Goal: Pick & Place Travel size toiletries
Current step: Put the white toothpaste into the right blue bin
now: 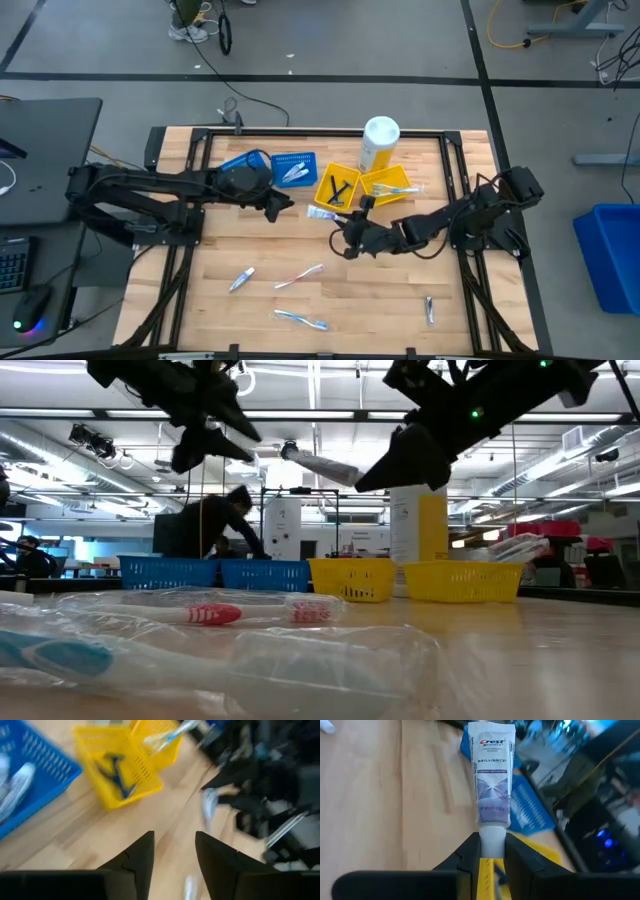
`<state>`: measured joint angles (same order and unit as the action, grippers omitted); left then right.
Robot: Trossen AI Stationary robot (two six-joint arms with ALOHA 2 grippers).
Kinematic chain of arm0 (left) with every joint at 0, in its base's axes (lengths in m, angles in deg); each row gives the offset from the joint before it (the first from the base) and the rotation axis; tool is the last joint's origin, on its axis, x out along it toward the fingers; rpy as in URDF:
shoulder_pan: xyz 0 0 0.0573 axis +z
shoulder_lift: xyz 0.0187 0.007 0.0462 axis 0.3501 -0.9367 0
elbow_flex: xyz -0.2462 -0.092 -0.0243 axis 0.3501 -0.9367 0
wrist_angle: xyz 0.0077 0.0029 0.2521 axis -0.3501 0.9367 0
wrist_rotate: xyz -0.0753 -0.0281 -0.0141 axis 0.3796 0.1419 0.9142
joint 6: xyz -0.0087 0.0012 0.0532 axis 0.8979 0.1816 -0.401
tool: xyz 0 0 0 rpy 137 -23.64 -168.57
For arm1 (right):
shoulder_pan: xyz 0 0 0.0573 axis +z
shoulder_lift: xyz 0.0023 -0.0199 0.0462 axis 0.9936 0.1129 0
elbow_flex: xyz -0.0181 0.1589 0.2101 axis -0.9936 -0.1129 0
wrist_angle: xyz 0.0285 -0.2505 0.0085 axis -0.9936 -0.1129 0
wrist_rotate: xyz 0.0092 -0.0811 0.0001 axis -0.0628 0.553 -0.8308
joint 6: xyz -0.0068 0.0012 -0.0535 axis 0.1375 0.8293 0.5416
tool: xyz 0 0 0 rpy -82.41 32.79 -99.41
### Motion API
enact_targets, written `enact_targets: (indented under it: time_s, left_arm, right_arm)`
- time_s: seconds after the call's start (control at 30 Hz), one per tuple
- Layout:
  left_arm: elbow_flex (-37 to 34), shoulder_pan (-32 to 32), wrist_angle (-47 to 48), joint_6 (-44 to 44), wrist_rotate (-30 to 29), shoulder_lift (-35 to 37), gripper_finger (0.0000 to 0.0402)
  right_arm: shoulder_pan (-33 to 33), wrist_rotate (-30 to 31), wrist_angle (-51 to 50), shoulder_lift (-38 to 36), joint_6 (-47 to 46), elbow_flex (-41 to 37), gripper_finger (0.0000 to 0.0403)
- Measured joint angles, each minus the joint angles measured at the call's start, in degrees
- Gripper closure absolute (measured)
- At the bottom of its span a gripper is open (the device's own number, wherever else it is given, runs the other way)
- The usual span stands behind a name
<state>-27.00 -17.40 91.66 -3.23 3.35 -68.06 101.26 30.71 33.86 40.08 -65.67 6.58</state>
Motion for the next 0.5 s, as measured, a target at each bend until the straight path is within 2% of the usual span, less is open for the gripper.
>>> enact_targets:
  time_s: [0.1,0.3,0.5]
  left_arm:
    - [-0.1,0.0,-2.7,0.0,0.1,-1.7,0.0228]
    - [0.2,0.1,-11.9,0.1,0.1,-5.3,0.0202]
    - [0.0,0.1,-12.4,1.5,-0.1,-7.8,0.0198]
  right_arm:
    - [-1.4,-0.1,3.0,0.0,3.8,0.0,0.0331]
    - [-3.2,-0.2,2.1,0.2,6.1,0.0,0.0331]
    - [-4.8,-0.6,5.0,0.3,8.0,0.0,0.0331]
